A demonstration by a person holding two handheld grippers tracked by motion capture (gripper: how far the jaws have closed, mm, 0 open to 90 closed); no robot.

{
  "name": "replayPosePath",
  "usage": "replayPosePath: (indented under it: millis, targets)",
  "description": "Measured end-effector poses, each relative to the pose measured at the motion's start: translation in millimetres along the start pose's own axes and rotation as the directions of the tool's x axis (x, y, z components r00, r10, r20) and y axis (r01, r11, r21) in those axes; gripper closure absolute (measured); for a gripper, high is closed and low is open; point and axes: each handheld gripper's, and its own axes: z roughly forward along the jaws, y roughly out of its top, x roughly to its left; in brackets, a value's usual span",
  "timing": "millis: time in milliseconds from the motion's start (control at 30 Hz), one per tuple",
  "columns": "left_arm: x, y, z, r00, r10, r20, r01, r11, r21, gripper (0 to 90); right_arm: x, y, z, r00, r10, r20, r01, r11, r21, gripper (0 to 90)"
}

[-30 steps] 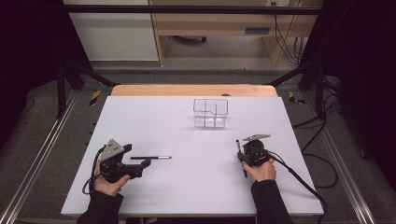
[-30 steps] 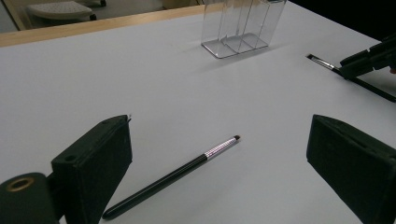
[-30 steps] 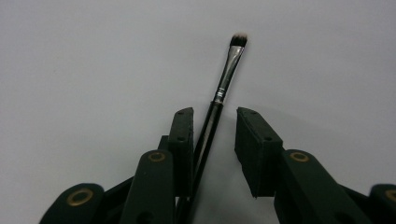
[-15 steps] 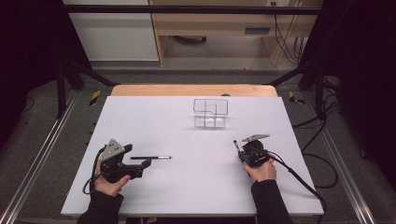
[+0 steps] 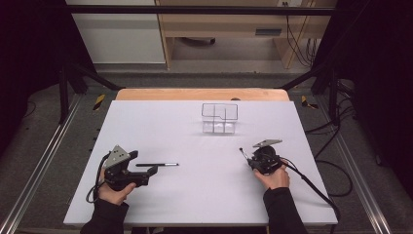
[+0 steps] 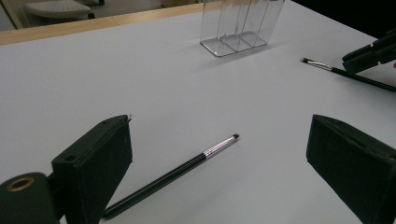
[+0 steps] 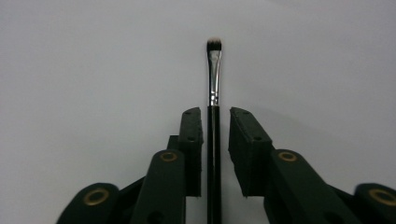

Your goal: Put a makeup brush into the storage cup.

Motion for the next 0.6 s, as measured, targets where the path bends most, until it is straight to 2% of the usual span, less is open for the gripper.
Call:
replayPosePath:
  millis: [133, 300, 400, 600]
  targets:
    - [1.4, 0.0, -0.3, 1.0, -0.006, -0.001, 0.006, 1.0, -0.001, 6.1, 3.4, 8.2, -11.2, 0.999, -0.044, 0.011, 0.044, 0.999, 0.01, 64.6]
    - [1.7, 0.0, -1.0, 1.0, -0.007, 0.0, 0.007, 1.0, -0.003, 6.1, 4.9, 24.0, -16.2, 0.9968, -0.078, 0.014, 0.077, 0.993, 0.088, 62.2]
    - [1.9, 0.0, -1.1, 1.0, -0.007, 0.001, 0.007, 1.0, -0.001, 6.0, 4.2, 31.3, -14.0, 0.9972, -0.074, -0.001, 0.074, 0.989, 0.125, 62.1]
    - [2.2, -0.1, -1.4, 1.0, -0.009, 0.001, 0.009, 1.0, -0.003, 6.0, 4.0, 37.5, -2.9, 0.9957, -0.093, -0.001, 0.091, 0.976, 0.198, 61.1]
